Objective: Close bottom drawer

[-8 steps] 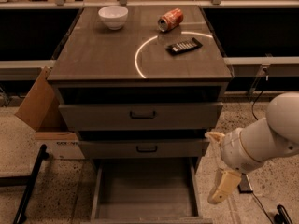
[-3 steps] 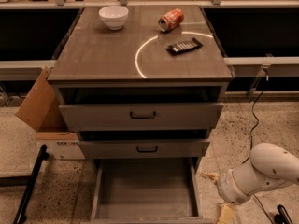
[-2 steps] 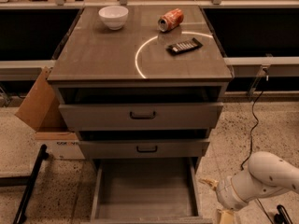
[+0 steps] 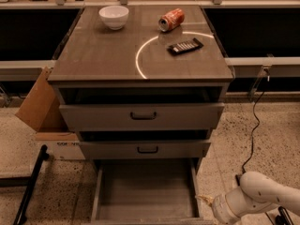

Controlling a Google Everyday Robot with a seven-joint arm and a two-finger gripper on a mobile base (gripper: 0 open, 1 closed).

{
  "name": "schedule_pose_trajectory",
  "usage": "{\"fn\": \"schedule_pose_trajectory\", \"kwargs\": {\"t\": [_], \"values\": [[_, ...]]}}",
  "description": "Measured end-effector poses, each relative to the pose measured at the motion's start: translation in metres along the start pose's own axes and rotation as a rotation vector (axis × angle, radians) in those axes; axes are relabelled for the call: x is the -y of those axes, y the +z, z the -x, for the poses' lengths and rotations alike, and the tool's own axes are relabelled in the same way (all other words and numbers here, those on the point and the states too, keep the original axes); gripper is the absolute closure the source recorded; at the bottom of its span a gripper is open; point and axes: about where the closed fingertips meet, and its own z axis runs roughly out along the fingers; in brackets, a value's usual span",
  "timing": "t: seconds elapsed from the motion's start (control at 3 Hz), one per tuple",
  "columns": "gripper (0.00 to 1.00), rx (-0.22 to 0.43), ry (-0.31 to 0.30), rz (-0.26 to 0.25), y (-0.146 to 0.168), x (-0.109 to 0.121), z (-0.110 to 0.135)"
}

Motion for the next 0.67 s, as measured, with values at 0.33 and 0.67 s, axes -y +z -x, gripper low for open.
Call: {"fn": "schedule_pose_trajectory", "kwargs": {"t": [0.33,0.67], "values": [[0.00,0.002,0.001,0.002,0.002,-0.001,-0.001],[0.00,0.004,-0.002,0.023,0.014,-0.002,-0.004]]}}
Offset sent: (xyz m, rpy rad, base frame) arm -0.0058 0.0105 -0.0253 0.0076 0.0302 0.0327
